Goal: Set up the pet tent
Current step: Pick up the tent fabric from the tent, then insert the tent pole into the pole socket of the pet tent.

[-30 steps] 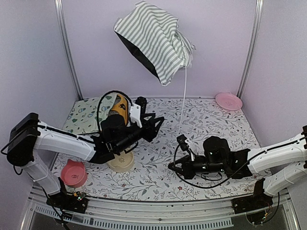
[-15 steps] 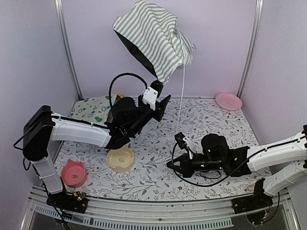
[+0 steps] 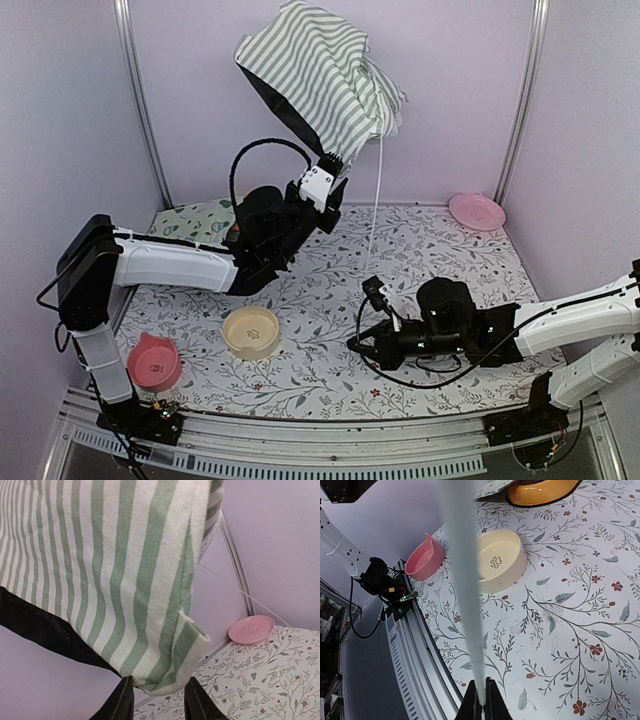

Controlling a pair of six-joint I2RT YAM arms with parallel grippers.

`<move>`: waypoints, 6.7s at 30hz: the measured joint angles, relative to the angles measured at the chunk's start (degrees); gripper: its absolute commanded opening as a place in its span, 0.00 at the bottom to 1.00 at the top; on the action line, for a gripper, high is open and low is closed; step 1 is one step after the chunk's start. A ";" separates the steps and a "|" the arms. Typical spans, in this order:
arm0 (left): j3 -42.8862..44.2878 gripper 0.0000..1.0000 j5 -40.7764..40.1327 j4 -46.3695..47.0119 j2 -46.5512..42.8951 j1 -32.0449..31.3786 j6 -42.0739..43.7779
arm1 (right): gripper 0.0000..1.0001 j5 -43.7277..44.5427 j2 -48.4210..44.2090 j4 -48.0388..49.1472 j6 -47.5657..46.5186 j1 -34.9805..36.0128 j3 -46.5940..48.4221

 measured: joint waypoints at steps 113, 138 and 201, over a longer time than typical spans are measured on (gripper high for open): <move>-35.91 0.00 -28.26 -22.14 -29.57 -29.38 -42.88 | 0.00 -38.45 18.47 -5.81 10.08 -11.06 33.88; -38.75 0.00 -30.64 -30.45 -28.35 -32.17 -37.97 | 0.00 -46.84 17.90 6.69 22.40 -7.93 13.25; -40.09 0.00 -37.31 -25.88 -25.81 -39.12 -42.53 | 0.00 -15.43 23.63 13.27 14.67 -6.29 27.69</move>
